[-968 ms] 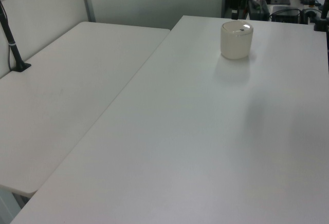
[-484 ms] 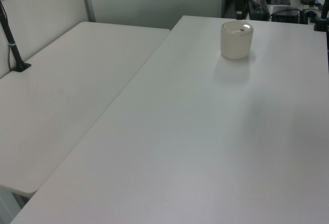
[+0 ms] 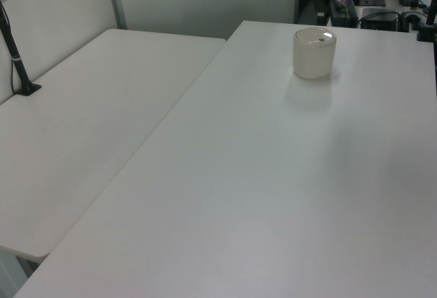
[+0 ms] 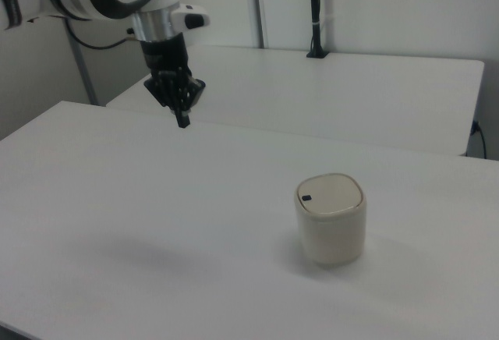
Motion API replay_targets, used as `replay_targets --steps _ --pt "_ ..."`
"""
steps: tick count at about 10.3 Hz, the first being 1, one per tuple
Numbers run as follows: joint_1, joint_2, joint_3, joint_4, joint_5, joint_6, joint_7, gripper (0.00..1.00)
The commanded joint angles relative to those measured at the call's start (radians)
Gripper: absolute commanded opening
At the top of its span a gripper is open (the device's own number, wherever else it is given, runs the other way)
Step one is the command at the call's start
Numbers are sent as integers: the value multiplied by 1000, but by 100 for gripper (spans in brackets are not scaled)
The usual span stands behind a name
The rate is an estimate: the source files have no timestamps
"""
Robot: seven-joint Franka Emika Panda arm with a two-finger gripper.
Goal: Open the trash bin
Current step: 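Move the gripper over the cream trash bin's lid tab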
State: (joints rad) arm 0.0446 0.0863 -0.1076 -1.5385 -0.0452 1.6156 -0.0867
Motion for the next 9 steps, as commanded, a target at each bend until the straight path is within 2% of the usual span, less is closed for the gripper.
replay_targets --steps 1,3,6,9 --pt "-93 39 -6 -9 18 71 48 2" --pt "-176 84 -6 -11 11 159 80 2" --pt "-262 170 -6 -9 4 312 126 2" --pt "-311 223 -10 -9 -15 397 136 2"
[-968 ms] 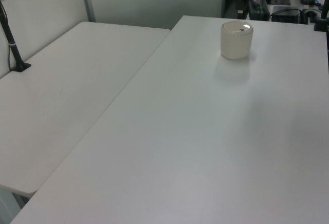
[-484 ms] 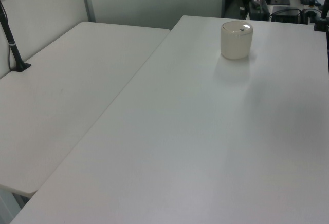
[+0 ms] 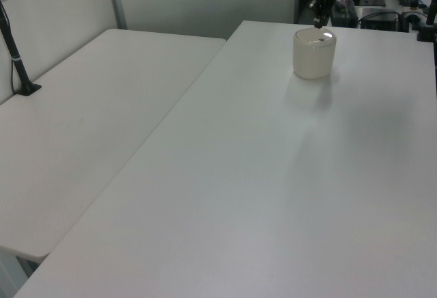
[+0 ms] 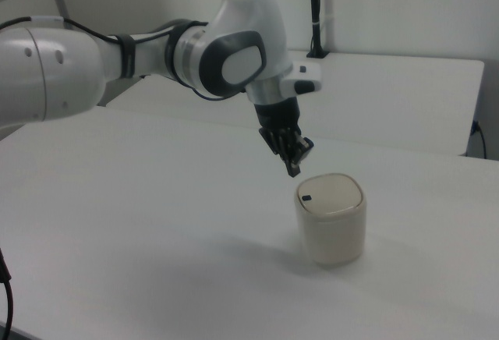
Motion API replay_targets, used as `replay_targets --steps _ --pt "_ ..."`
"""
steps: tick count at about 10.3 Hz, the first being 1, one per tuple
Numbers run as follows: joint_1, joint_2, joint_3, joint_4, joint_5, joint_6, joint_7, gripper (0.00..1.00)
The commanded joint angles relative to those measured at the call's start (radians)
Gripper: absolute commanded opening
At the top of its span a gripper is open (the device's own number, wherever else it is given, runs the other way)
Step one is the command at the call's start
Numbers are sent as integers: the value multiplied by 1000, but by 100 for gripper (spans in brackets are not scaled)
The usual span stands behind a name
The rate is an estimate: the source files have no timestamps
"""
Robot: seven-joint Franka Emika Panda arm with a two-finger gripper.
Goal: Open the trash bin
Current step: 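Lower the gripper onto the lid tab and flip the lid open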
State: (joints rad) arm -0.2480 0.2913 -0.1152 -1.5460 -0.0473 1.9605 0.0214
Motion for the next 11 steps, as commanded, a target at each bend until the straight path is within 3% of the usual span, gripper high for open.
replay_targets --steps 1,6,9,11 --pt "-40 29 -1 -2 -13 78 28 2" --pt "-48 109 -6 -5 -25 100 28 2" --pt "-42 54 -6 12 -23 62 32 3" --pt "-22 10 9 47 -23 -62 26 4"
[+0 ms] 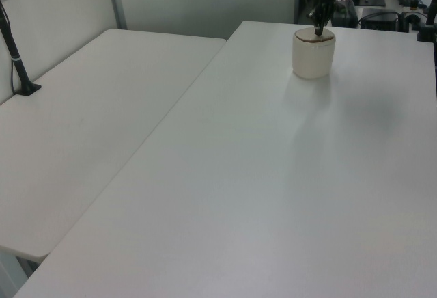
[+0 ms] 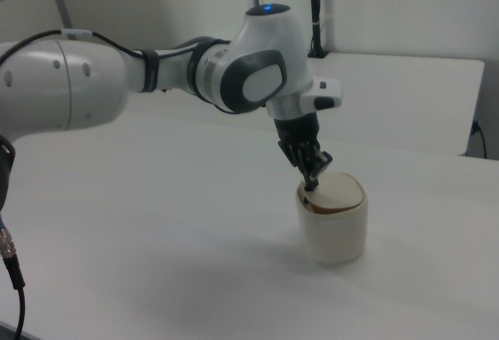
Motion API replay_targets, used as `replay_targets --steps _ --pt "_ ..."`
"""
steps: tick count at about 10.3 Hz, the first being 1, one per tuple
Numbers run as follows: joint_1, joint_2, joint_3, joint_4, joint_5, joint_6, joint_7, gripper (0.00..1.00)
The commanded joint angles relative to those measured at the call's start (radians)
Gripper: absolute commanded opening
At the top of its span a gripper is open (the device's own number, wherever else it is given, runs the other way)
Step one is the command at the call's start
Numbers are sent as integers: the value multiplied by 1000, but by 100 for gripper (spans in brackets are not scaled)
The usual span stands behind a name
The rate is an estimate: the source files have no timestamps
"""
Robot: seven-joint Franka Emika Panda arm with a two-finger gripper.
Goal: Open the trash bin
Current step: 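Lower the gripper onto the lid tab and flip the lid open, then raise the gripper away from the opened bin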
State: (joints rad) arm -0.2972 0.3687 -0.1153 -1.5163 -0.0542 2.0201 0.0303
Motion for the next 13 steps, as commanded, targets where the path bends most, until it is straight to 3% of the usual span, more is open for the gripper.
replay_targets --steps 1,7,8,10,11,12,13 --pt "86 -94 8 18 -18 -159 17 5" --pt "357 -231 9 8 -16 -337 14 7" --pt "372 -250 14 8 -12 -356 7 7" --pt "360 -281 84 4 -7 -376 -1 16" --pt "363 -290 86 -8 -6 -386 -3 32" --pt "366 -289 86 -10 -4 -394 -3 90" --pt "368 -290 88 -19 -6 -391 -3 100"
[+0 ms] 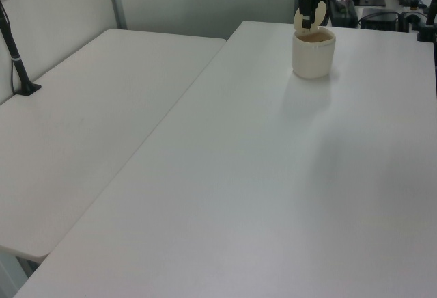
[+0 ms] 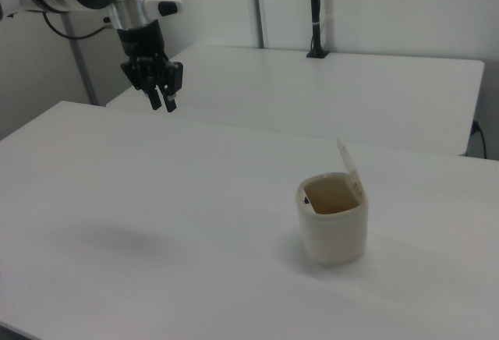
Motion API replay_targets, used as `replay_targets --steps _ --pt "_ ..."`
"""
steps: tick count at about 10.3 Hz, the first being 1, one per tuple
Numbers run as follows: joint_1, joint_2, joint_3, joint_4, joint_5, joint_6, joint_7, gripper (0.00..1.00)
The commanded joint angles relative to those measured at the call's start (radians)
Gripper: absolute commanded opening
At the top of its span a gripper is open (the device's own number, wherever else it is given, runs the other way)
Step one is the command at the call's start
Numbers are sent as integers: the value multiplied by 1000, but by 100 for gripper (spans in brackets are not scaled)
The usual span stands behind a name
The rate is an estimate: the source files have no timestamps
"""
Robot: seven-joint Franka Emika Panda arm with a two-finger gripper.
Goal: Open the trash bin
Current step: 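Raise the gripper away from the opened bin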
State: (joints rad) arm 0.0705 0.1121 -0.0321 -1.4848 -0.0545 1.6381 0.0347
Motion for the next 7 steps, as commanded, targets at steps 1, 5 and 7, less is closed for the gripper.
replay_targets --steps 1,5,7 --pt "-3 -32 5 -52 -7 -8 -6 100" --pt "-8 -34 0 -51 -15 -8 2 100" --pt "-8 -35 -3 -48 -13 -11 7 100"
